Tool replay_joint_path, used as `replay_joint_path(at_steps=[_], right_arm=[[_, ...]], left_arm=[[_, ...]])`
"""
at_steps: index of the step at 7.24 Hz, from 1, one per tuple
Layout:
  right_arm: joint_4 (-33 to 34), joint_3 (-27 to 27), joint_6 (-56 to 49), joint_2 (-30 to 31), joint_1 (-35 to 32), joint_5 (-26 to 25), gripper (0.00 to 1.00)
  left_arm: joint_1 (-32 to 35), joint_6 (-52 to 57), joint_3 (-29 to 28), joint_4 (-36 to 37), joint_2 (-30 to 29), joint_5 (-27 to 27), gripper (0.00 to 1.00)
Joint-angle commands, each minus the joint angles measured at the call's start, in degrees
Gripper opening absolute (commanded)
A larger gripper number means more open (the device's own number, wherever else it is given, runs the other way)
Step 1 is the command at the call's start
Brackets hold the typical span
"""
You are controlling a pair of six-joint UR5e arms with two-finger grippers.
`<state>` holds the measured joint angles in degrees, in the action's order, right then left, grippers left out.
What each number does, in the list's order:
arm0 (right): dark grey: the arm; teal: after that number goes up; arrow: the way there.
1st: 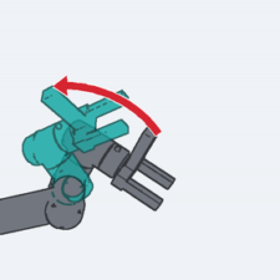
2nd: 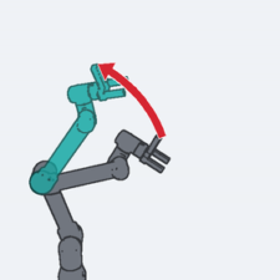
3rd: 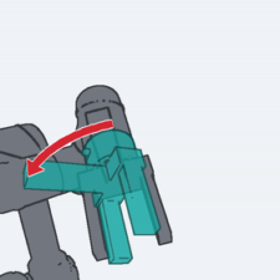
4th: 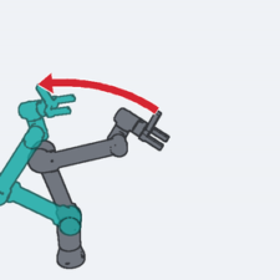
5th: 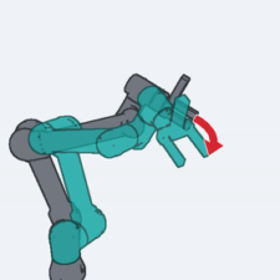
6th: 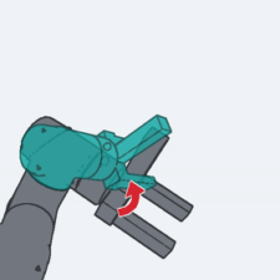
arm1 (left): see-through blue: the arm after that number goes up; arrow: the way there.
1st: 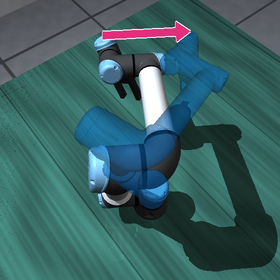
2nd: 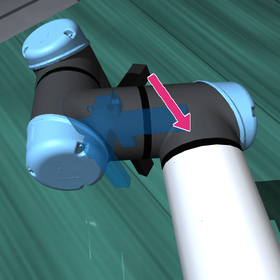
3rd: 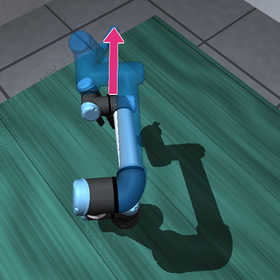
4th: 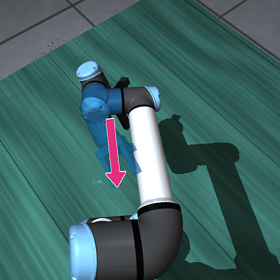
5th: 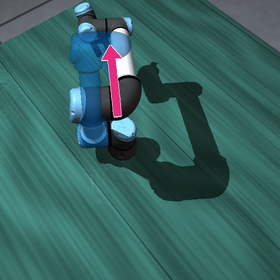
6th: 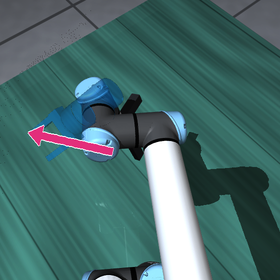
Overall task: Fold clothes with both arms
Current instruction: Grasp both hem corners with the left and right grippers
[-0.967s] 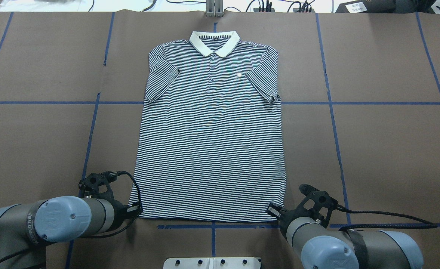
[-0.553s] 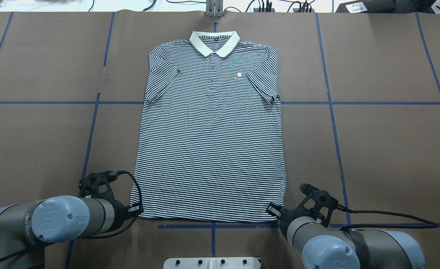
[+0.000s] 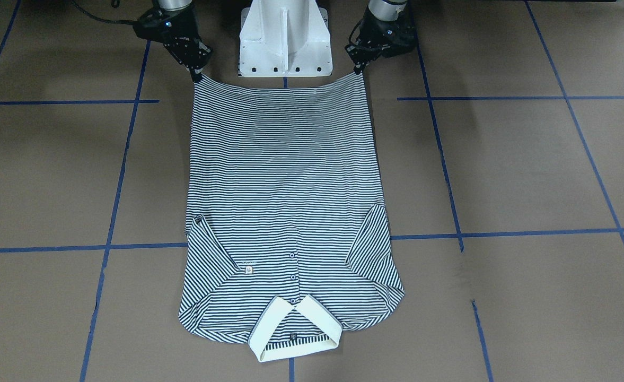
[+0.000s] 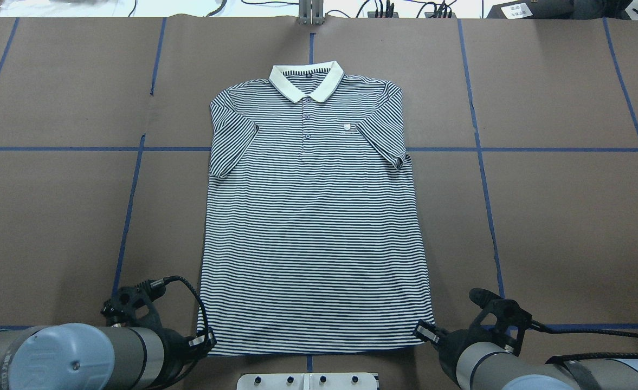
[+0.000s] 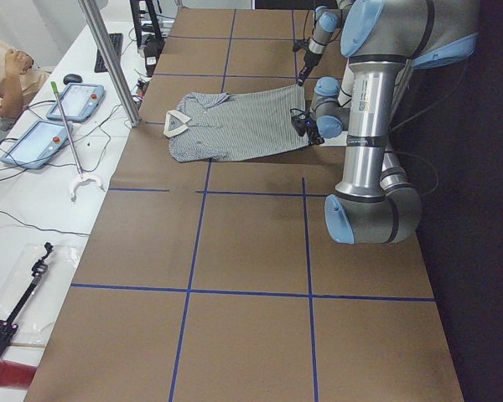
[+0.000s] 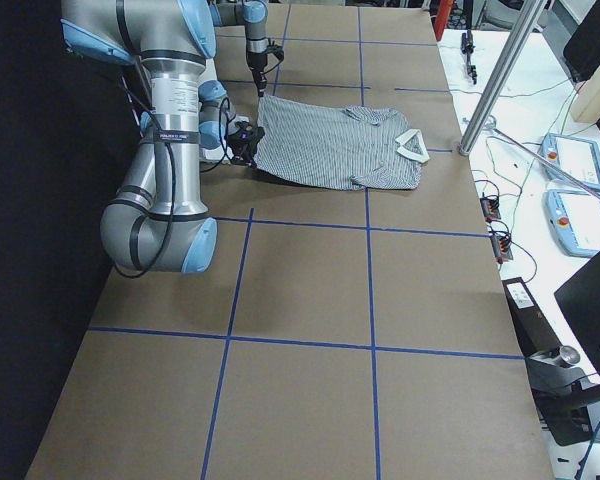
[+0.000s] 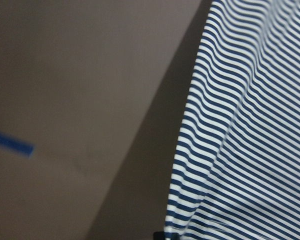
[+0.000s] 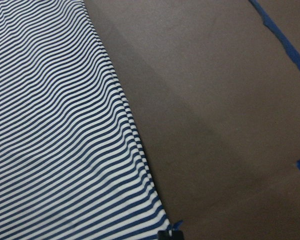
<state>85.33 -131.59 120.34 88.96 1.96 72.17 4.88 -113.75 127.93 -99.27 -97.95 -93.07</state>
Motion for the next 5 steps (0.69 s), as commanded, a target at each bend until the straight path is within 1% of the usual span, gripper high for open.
replay_joint_path(at_steps=[1, 2, 3, 4, 5], right_arm=[[-0.2, -3.6, 0.9, 1.9, 1.1, -2.7, 0.0], [-0.2, -3.4, 0.6, -0.5, 0.8, -6.5, 0.0], [0.0, -1.4, -0.1, -3.8, -3.2, -6.3, 0.0], [0.0, 2.1, -3.2, -7.6, -7.6, -6.0, 0.0], [-0.1, 8.1, -8.8, -12.8, -13.2, -4.2, 0.0]], left_arm=[[-2.6, -3.5, 2.7, 4.6, -1.5, -0.4, 0.0], [-1.8, -3.4, 2.5, 4.6, -1.9, -0.1, 0.0], [3.3, -3.3, 0.4, 5.0, -2.7, -0.1, 0.0], [7.7, -2.4, -2.8, 5.0, -4.2, 0.2, 0.0], [12.7, 2.5, -6.4, 4.8, -8.5, 0.2, 0.0]])
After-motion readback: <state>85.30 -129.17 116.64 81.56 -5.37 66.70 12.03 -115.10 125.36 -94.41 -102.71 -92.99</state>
